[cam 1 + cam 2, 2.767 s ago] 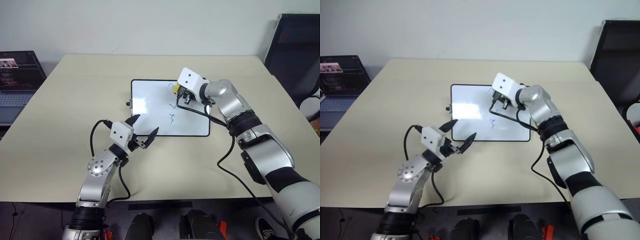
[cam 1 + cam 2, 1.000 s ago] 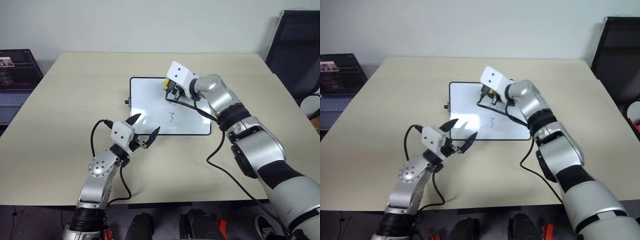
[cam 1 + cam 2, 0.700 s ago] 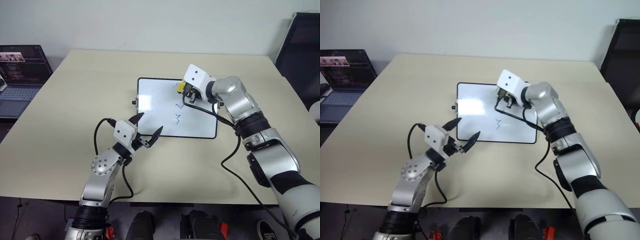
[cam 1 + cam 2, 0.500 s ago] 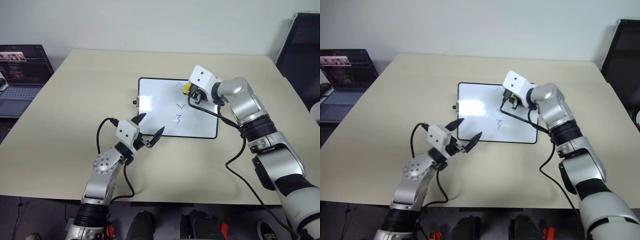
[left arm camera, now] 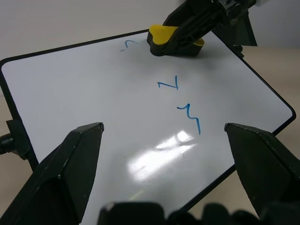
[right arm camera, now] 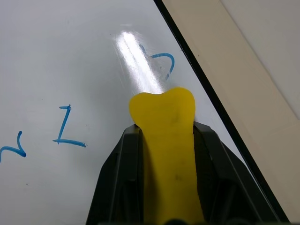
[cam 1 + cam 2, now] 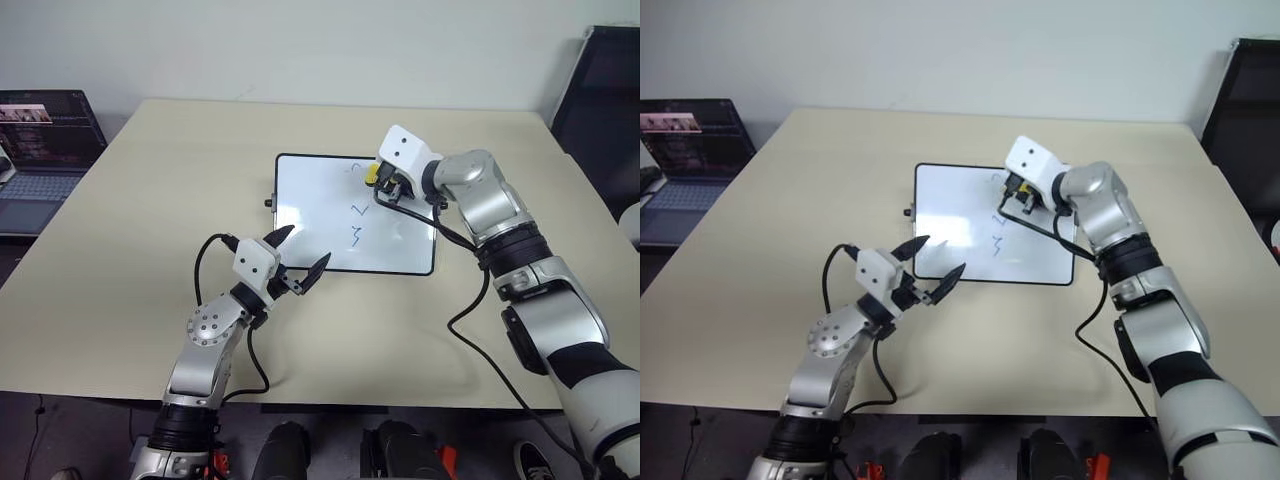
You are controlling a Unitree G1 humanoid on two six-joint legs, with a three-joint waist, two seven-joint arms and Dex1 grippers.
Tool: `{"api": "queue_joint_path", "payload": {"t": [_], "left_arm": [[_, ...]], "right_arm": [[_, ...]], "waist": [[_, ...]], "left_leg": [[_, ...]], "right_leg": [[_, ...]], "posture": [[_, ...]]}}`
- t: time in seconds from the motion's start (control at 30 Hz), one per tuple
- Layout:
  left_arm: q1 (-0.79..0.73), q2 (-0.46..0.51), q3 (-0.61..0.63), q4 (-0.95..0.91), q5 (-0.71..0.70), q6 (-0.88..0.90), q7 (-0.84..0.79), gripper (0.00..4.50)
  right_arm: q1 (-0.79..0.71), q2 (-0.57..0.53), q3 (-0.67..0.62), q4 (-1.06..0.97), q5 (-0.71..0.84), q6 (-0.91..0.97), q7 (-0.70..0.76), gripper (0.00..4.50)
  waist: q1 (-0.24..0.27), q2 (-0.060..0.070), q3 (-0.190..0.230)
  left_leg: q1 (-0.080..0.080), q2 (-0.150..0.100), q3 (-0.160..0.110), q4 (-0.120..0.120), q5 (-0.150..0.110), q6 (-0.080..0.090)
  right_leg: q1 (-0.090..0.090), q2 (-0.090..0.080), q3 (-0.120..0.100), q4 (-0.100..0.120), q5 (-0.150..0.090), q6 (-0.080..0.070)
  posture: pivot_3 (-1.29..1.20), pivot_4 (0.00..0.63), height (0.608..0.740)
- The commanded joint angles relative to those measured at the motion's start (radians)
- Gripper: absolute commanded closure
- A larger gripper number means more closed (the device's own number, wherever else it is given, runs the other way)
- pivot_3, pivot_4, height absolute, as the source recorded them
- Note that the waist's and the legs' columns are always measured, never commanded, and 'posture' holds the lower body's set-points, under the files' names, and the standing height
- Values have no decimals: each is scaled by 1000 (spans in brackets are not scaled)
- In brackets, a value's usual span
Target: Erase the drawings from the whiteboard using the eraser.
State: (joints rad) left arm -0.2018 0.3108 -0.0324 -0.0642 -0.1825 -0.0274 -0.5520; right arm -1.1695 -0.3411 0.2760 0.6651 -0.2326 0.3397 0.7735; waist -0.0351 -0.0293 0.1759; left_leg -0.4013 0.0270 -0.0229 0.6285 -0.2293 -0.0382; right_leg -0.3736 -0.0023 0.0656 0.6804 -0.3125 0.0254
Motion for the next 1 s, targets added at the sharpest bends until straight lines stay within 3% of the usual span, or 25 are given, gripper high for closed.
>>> {"api": "queue_joint_path", "payload": {"t": [0.03,0.5,1.0], "left_arm": [[-2,1,12,-49,-6,-3,12,0],[23,6,19,-67,-5,-3,29,0],[26,4,15,-49,-4,-19,34,0]], "right_arm": [[-28,24,0,44,0,0,-20,3407],[-93,130,12,167,-5,-75,-40,3407],[-193,167,-2,309,-11,-166,-77,3407]], "waist": [[-7,0,0],[-28,0,0],[-22,1,0]], "left_leg": [[0,0,0,0,0,0],[1,1,1,0,0,0],[0,1,0,-1,0,0]], "right_leg": [[0,0,0,0,0,0],[0,1,1,1,0,0],[0,1,0,0,0,0]], "posture": [[0,150,740],[0,150,740],[0,150,740]]}}
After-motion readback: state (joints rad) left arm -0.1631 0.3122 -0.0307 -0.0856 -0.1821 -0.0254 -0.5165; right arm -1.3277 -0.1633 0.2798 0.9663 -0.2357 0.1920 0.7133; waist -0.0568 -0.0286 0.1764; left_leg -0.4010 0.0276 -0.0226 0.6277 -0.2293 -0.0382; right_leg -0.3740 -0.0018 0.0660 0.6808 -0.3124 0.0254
